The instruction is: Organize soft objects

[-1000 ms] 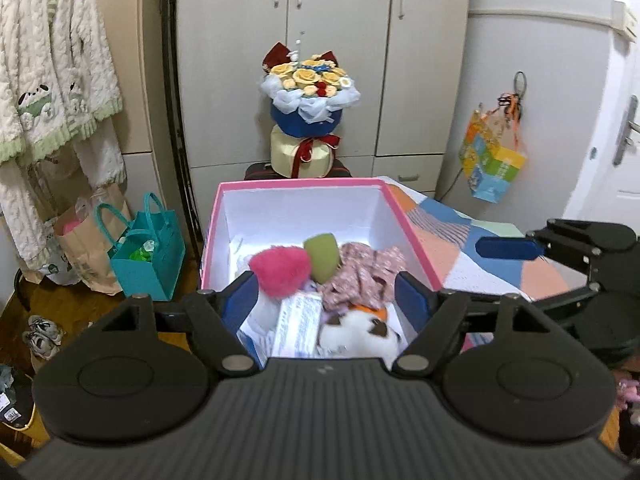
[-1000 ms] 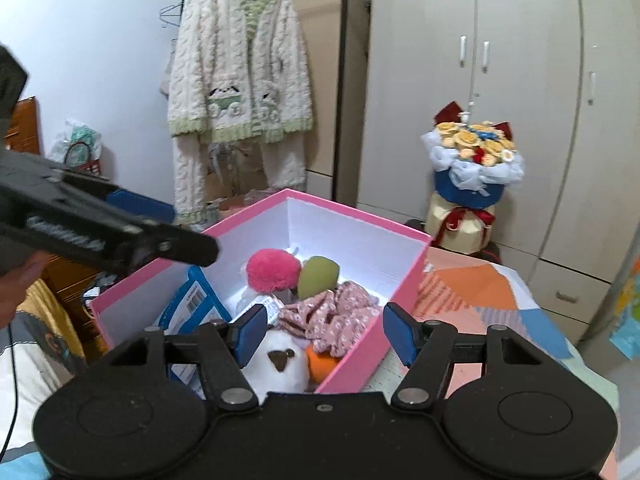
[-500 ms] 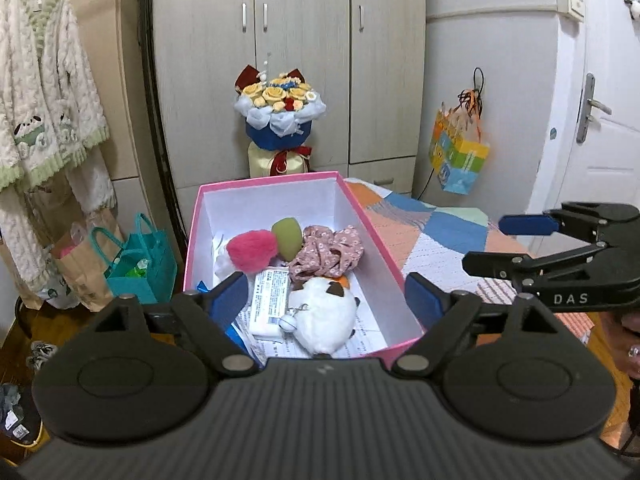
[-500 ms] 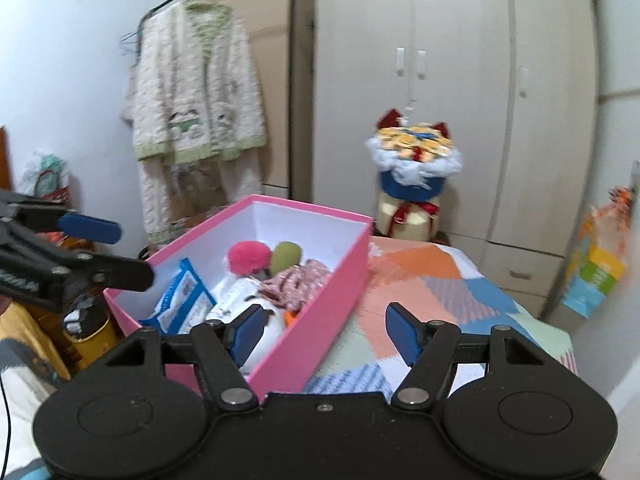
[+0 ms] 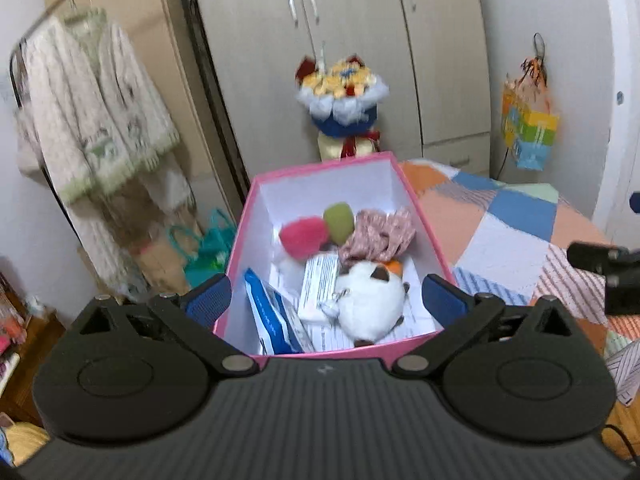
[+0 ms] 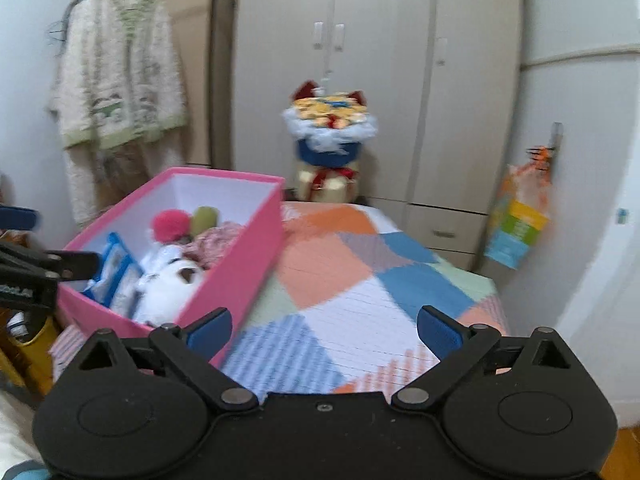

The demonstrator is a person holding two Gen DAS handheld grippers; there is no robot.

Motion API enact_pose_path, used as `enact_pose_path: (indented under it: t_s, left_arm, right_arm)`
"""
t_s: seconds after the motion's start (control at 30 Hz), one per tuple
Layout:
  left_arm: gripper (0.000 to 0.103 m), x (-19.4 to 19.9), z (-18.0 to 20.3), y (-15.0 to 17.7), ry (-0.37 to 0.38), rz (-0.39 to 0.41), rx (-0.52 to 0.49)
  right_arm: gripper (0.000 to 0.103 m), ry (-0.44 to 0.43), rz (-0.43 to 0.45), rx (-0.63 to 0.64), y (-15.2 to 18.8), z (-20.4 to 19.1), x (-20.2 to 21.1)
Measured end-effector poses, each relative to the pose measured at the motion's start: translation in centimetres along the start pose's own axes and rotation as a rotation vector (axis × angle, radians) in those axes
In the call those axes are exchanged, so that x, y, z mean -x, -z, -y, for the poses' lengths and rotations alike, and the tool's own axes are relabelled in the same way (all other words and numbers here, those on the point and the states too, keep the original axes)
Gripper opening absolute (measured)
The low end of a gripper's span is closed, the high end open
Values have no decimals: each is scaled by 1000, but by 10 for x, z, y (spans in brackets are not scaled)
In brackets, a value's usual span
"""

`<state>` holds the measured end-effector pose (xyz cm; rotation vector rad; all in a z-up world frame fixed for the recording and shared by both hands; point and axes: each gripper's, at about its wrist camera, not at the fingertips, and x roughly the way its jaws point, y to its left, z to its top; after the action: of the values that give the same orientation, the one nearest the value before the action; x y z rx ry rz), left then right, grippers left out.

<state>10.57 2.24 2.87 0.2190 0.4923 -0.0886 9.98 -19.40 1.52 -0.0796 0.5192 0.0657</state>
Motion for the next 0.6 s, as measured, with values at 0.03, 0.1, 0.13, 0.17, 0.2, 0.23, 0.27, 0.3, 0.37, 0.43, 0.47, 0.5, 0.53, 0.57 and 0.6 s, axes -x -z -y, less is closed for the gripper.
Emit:
enact_pose_path:
  t_s: [0.03, 0.1, 0.13, 0.17, 0.2, 0.23, 0.27, 0.3, 0.37, 0.43, 0.47, 0.5, 0.53, 0.57, 0.6]
  left_arm:
    - [103, 8, 2, 2, 11, 30, 10]
    - [103, 16, 4, 5, 52, 54, 40]
    - [103, 17, 5, 6, 65, 57, 54]
    - [103, 17, 7, 7, 75, 54, 66]
    - [103, 14, 8, 7, 80, 51, 76]
    - [103, 12, 11, 9, 83, 43, 84]
    - [103, 8, 13, 10, 85, 29, 86]
    - [103, 3, 16, 11, 85, 16, 86]
    - [103, -3, 19, 13, 72, 2, 86]
    - [103, -7, 21, 16, 48, -5, 87]
    - [103, -6, 21, 18, 37, -5, 89]
    - [103, -6, 21, 19, 29, -3, 92]
    - [103, -6, 20, 20, 27, -4, 94]
    - [103, -6, 19, 21, 29, -7, 98]
    - [103, -6, 19, 22, 33, -11, 104]
  right_arm:
    - [101, -2, 11, -7, 0, 3, 4]
    - [103, -19, 29, -28, 1, 7, 12]
    - [103, -27, 34, -35, 1, 8, 15]
    - [103, -31, 31, -44, 2, 8, 15]
    - [103, -29, 26, -54, 2, 9, 16]
    - [103, -23, 32, -69, 3, 9, 17]
    - [103, -18, 40, -84, 4, 10, 18]
    - [103, -16, 43, -95, 5, 11, 20]
    - [103, -14, 51, -106, 8, 12, 21]
    - [103, -3, 48, -125, 13, 14, 21]
    - [103, 0, 44, -129, 15, 16, 21]
    - [103, 5, 40, -132, 17, 17, 21]
    - [103, 14, 37, -132, 18, 17, 21]
    - [103, 24, 34, -128, 19, 17, 21]
    - [103, 31, 32, -122, 20, 16, 21]
